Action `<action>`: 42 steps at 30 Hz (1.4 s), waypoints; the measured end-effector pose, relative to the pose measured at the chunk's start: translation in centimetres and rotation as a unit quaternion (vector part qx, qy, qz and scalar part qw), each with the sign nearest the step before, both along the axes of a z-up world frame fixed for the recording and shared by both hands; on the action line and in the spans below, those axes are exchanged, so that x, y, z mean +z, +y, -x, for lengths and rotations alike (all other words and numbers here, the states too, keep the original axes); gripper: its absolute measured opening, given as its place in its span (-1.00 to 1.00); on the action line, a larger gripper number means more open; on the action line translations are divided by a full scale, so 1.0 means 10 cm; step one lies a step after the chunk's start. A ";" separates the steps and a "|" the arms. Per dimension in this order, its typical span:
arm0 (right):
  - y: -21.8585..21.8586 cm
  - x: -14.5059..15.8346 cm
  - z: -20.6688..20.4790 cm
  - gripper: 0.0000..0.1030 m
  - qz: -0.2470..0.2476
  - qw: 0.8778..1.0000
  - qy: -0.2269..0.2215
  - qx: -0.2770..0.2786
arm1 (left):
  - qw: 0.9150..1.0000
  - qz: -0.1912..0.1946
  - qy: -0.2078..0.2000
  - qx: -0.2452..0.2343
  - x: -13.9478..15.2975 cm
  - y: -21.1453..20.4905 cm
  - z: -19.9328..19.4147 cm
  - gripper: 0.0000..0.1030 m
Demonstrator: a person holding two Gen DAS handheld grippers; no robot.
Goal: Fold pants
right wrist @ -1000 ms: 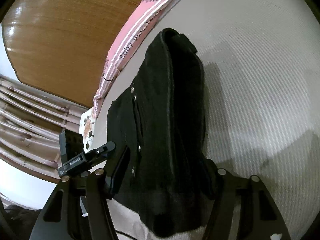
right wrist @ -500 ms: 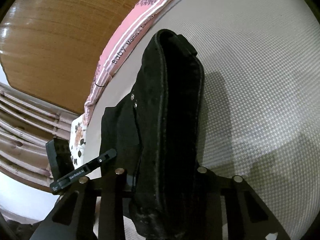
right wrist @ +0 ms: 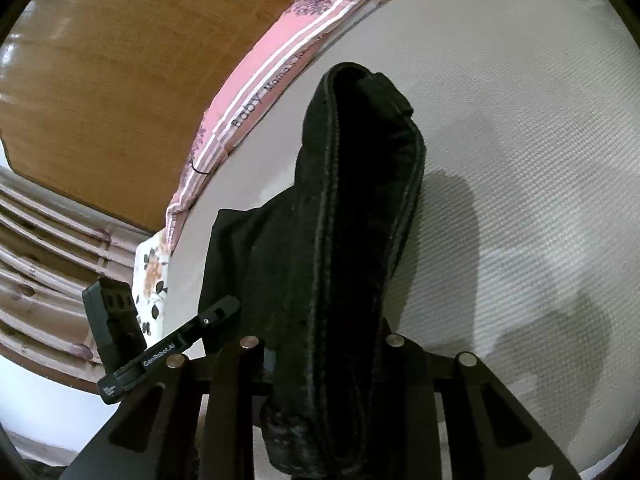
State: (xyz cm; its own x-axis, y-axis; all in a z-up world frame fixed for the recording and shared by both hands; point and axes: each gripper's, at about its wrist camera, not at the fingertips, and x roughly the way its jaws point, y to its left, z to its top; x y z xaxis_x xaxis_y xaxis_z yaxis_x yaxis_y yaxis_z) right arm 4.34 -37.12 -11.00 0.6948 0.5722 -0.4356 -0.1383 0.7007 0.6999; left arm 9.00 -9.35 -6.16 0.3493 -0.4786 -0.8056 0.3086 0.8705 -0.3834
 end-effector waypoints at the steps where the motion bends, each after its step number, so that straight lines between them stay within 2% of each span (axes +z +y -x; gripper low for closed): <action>1: 0.05 0.01 -0.01 -0.51 0.003 1.000 0.000 0.003 | 1.000 -0.001 -0.002 0.002 0.02 0.04 0.02 -0.79; 20: 1.23 0.20 -0.55 -0.51 0.012 0.995 0.000 0.094 | 0.996 0.000 -0.024 0.081 0.28 1.00 -0.01 -0.79; 28: 1.45 0.26 -0.71 -0.51 0.010 0.994 -0.001 0.107 | 0.995 0.001 -0.031 0.093 0.34 1.18 -0.18 -0.79; 42: 1.57 0.36 -0.94 -0.51 0.002 0.993 -0.002 0.120 | 0.994 -0.002 -0.043 0.105 0.36 1.39 -0.47 -0.79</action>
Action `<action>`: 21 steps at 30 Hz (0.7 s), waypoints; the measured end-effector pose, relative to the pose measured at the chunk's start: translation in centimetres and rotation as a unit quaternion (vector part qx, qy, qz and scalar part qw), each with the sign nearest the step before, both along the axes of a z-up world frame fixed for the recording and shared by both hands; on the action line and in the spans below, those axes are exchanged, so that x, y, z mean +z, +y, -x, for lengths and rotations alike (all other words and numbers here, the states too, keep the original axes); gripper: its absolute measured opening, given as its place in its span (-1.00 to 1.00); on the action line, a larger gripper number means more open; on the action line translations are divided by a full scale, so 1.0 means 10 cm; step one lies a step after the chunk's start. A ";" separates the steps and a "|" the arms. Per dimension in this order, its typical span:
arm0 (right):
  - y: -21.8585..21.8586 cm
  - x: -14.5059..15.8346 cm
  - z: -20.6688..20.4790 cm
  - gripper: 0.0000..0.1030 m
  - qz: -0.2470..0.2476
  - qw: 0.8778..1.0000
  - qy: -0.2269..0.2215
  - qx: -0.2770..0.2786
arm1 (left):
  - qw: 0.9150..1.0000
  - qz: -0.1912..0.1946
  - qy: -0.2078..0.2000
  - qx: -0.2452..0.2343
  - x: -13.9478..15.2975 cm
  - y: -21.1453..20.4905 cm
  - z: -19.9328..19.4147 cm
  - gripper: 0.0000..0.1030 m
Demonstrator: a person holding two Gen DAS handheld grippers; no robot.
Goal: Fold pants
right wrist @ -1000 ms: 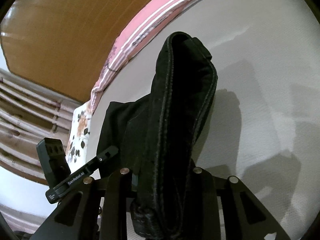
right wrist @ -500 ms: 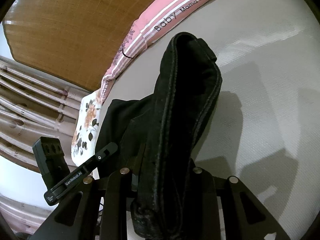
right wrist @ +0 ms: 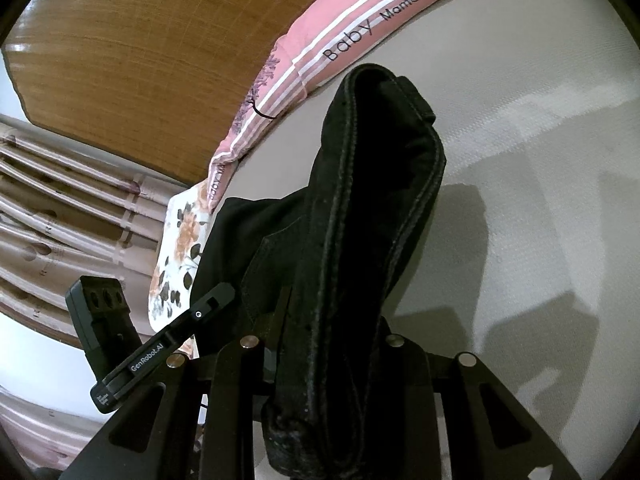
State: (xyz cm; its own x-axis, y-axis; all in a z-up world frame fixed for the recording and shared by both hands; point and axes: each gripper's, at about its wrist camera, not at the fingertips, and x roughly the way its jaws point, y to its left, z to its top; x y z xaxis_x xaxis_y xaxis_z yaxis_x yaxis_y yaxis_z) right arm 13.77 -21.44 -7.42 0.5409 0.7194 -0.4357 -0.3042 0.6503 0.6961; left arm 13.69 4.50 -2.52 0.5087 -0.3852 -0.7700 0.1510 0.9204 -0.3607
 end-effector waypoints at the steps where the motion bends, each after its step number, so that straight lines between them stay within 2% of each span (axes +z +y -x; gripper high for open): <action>1: 0.02 0.01 -0.03 -0.51 0.000 1.000 0.000 0.002 | 1.000 -0.002 -0.001 0.002 0.00 0.02 -0.03 -0.79; 8: 0.19 0.09 -0.30 -0.51 -0.006 1.000 0.001 0.011 | 1.000 -0.016 -0.008 0.015 -0.01 0.17 -0.27 -0.79; 21: 0.55 0.32 -0.92 -0.51 -0.008 1.000 -0.007 0.022 | 0.999 -0.033 -0.027 0.031 -0.03 0.53 -0.99 -0.79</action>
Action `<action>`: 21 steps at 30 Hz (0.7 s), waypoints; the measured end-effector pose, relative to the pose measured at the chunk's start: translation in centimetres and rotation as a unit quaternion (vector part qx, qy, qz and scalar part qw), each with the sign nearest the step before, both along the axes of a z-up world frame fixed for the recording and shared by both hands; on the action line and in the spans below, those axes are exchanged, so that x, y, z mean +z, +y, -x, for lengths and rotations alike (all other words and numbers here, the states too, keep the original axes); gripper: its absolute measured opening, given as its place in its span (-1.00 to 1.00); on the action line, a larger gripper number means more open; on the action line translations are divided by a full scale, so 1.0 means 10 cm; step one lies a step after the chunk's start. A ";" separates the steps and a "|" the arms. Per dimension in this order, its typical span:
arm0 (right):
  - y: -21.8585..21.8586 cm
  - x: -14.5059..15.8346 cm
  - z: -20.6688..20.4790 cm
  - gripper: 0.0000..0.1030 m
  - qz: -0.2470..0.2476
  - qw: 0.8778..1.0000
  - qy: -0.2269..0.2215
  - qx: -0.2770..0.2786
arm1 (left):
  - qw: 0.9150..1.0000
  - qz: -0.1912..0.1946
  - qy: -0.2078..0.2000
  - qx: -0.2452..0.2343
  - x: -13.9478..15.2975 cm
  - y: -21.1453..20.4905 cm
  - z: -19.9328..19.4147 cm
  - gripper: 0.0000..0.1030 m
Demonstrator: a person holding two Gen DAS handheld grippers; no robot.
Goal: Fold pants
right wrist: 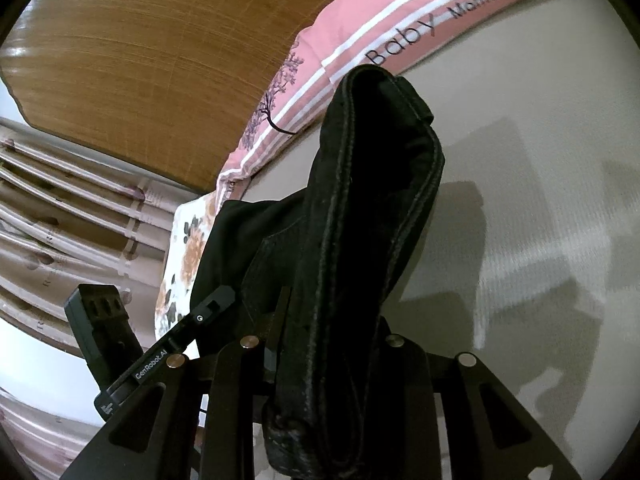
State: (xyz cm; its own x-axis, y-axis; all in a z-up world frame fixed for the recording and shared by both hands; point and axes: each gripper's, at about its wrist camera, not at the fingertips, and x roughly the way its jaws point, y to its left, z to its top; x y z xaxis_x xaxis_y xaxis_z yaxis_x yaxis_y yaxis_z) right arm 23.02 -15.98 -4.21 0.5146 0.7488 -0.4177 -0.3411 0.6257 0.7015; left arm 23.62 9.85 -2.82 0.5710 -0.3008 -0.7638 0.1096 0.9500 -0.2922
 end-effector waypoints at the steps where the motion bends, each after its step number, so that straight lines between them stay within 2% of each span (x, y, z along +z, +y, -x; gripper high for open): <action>1: 0.02 0.02 -0.04 -0.51 0.003 1.000 -0.002 0.000 | 1.000 -0.002 -0.001 0.000 -0.01 0.02 -0.06 -0.79; 7: 0.13 0.06 -0.29 -0.52 0.018 1.000 -0.013 -0.007 | 1.000 -0.015 -0.002 0.003 -0.18 0.14 -0.35 -0.78; 9: 0.12 0.01 -0.32 -0.52 0.022 1.000 -0.014 -0.014 | 1.000 -0.027 0.004 0.006 -0.30 0.19 -0.41 -0.76; 11: 0.09 -0.07 -0.36 -0.50 0.036 0.999 -0.013 -0.022 | 0.999 -0.023 0.030 0.014 -0.49 0.30 -0.46 -0.71; 13: 0.06 -0.18 -0.39 -0.45 0.061 0.998 -0.008 -0.034 | 0.999 -0.010 0.046 0.023 -0.64 0.39 -0.49 -0.49; 16: 0.07 -0.25 -0.37 -0.07 0.113 0.992 -0.022 -0.057 | 0.998 -0.014 0.048 0.025 -0.77 0.42 -0.48 -0.21; 21: 0.12 -0.24 -0.29 0.13 0.168 0.982 -0.053 -0.072 | 0.998 -0.023 0.034 0.038 -0.81 0.46 -0.40 0.05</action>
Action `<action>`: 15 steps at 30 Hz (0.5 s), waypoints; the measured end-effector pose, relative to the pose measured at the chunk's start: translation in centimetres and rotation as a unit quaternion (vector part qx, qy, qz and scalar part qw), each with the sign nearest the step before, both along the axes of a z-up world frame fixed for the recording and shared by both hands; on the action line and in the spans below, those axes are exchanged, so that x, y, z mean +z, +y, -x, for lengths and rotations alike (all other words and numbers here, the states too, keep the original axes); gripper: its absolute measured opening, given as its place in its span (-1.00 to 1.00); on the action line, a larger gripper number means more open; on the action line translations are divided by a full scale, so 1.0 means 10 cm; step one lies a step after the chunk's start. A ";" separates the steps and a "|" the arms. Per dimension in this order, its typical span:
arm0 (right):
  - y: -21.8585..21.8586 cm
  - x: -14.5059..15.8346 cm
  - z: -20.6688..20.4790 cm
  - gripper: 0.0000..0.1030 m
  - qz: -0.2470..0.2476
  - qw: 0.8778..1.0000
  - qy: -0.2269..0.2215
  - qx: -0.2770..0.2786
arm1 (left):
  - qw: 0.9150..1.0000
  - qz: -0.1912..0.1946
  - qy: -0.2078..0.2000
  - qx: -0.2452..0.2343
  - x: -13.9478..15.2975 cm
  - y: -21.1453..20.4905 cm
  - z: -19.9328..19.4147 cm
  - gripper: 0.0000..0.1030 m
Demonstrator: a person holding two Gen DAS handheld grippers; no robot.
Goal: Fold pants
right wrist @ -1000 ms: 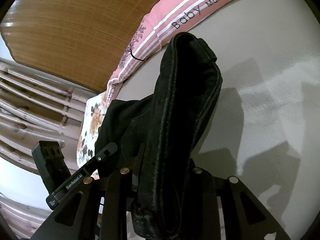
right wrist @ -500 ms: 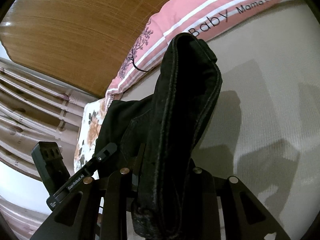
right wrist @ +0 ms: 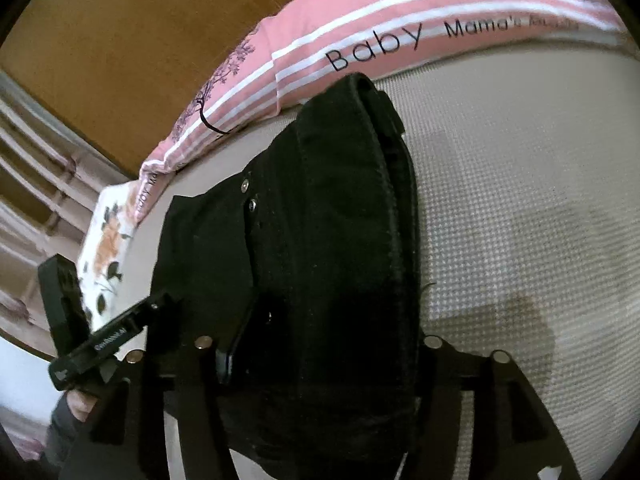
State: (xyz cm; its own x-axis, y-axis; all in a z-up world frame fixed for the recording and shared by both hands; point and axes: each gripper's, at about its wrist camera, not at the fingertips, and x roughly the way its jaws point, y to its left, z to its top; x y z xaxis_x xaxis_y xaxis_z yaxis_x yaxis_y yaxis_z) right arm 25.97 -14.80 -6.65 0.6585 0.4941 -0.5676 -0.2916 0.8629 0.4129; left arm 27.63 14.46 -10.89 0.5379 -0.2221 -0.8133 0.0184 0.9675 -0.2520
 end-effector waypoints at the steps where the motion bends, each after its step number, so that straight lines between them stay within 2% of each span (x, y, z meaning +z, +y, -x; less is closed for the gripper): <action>1: 0.00 0.01 0.02 0.18 0.007 1.000 -0.001 -0.003 | 1.000 0.001 0.000 0.001 0.02 0.01 0.03 0.05; 3: 0.01 0.03 0.06 0.21 0.020 1.000 -0.005 -0.008 | 1.000 -0.003 0.003 0.007 0.05 0.02 0.08 0.06; 6: -0.02 0.02 0.20 0.29 0.044 0.999 -0.011 -0.020 | 0.999 -0.033 0.002 0.024 0.14 0.02 0.23 0.08; 10: -0.07 -0.03 0.40 0.37 0.058 0.998 -0.015 -0.032 | 0.996 -0.078 -0.001 0.045 0.28 0.01 0.51 0.11; 15: -0.13 0.01 0.71 0.40 0.079 0.994 -0.033 -0.063 | 0.992 -0.105 -0.013 0.064 0.50 -0.07 0.92 0.18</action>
